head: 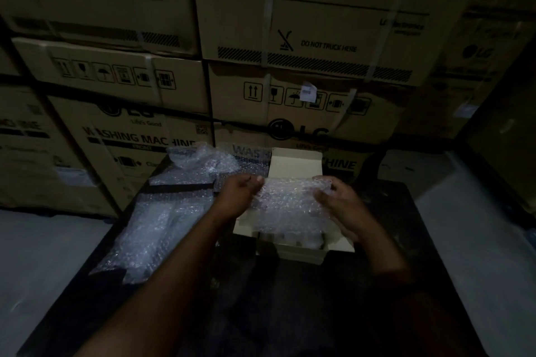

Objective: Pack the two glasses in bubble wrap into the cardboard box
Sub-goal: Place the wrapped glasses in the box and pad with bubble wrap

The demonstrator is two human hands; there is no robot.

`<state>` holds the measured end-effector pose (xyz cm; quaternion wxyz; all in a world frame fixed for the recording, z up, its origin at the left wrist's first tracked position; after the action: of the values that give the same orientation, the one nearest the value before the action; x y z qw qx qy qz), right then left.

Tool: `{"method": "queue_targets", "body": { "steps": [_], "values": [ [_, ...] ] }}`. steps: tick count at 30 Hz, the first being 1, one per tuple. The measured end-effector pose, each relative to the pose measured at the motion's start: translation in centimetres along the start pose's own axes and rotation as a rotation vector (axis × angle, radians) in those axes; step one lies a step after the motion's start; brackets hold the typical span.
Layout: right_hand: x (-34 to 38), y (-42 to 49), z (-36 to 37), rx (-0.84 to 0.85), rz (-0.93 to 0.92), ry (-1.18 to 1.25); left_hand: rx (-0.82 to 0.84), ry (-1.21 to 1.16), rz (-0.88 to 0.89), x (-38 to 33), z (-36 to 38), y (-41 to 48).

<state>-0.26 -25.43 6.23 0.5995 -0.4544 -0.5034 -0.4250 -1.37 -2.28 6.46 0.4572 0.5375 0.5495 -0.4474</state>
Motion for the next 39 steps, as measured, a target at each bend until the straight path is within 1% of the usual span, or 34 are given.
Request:
{"method": "queue_targets", "body": {
  "steps": [1,3,5,7,9,11,13,14,16,18,20,23,25,27,28,29,30,31,32,33,36,37,39],
  "values": [
    [-0.1,0.1,0.0,0.013,-0.005,0.004,-0.015,-0.022,-0.012,0.1,0.1,0.0],
    [-0.3,0.4,0.2,-0.013,-0.013,-0.063,-0.009,-0.08,-0.061,0.1,0.1,0.0],
    [-0.4,0.6,0.2,-0.072,-0.014,-0.053,0.085,-0.156,-0.14,0.3,-0.1,-0.2],
    [-0.6,0.9,-0.1,-0.11,-0.013,-0.017,0.149,-0.141,-0.19,1.0,-0.3,-0.2],
    [-0.7,1.0,-0.2,-0.112,0.008,0.0,0.107,-0.113,-0.19,1.5,-0.4,-0.1],
    [-0.9,1.0,-0.3,-0.057,0.047,0.087,0.017,-0.129,-0.209,1.3,-0.1,0.0],
    [-1.0,1.0,-0.5,0.002,0.061,0.108,-0.039,-0.106,-0.225,1.1,0.0,0.1],
    [-1.1,1.2,-0.7,0.008,0.065,0.088,-0.028,-0.073,-0.213,1.2,0.0,0.2],
    [-1.2,1.6,-0.9,-0.03,0.079,0.052,0.025,-0.066,-0.191,1.3,0.0,0.4],
    [-1.1,1.7,-1.0,-0.072,0.073,0.023,0.054,-0.104,-0.189,1.1,0.1,0.5],
    [-0.6,1.6,-1.0,-0.075,0.052,-0.018,0.047,-0.148,-0.184,0.8,0.4,0.6],
    [-0.2,1.4,-1.0,-0.062,0.098,0.062,0.026,-0.287,-0.238,0.1,1.1,0.7],
    [-0.3,1.5,-1.2,-0.041,0.178,0.231,0.03,-0.383,-0.292,0.1,1.3,1.1],
    [-0.6,1.5,-1.6,-0.007,0.234,0.523,0.038,-0.613,-0.357,0.2,1.3,1.2],
    [-0.8,1.5,-1.9,0.013,0.245,0.659,0.058,-0.796,-0.392,0.4,1.2,1.3],
    [-1.0,1.6,-2.3,0.032,0.24,0.736,0.084,-0.971,-0.411,0.5,1.0,1.2],
    [-1.2,1.6,-2.6,0.051,0.23,0.751,0.114,-1.098,-0.413,0.6,0.7,1.2],
    [-1.4,1.8,-2.8,0.065,0.218,0.7,0.154,-1.152,-0.401,0.7,0.5,1.3],
    [-1.5,1.8,-2.9,0.071,0.212,0.615,0.184,-1.117,-0.384,1.0,0.6,1.4],
    [-1.7,2.0,-2.9,0.055,0.213,0.52,0.197,-0.986,-0.356,1.2,0.8,1.7],
    [-1.9,2.6,-2.6,-0.042,0.217,0.312,0.119,-0.315,-0.21,1.7,1.9,2.3],
    [-1.9,2.8,-2.5,-0.066,0.218,0.22,0.086,-0.155,-0.163,1.8,2.2,2.6],
    [-1.8,3.1,-2.3,-0.117,0.184,-0.07,0.024,0.031,-0.075,1.8,2.8,3.2]
  ]
}}
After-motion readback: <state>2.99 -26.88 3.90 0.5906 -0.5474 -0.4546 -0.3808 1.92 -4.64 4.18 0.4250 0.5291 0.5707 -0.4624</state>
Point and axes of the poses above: each hand's wrist, its own y-axis towards the middle knuckle, its own z-axis out of the palm, x = y × z, the point moved 1 cm from there along y, towards the middle knuckle
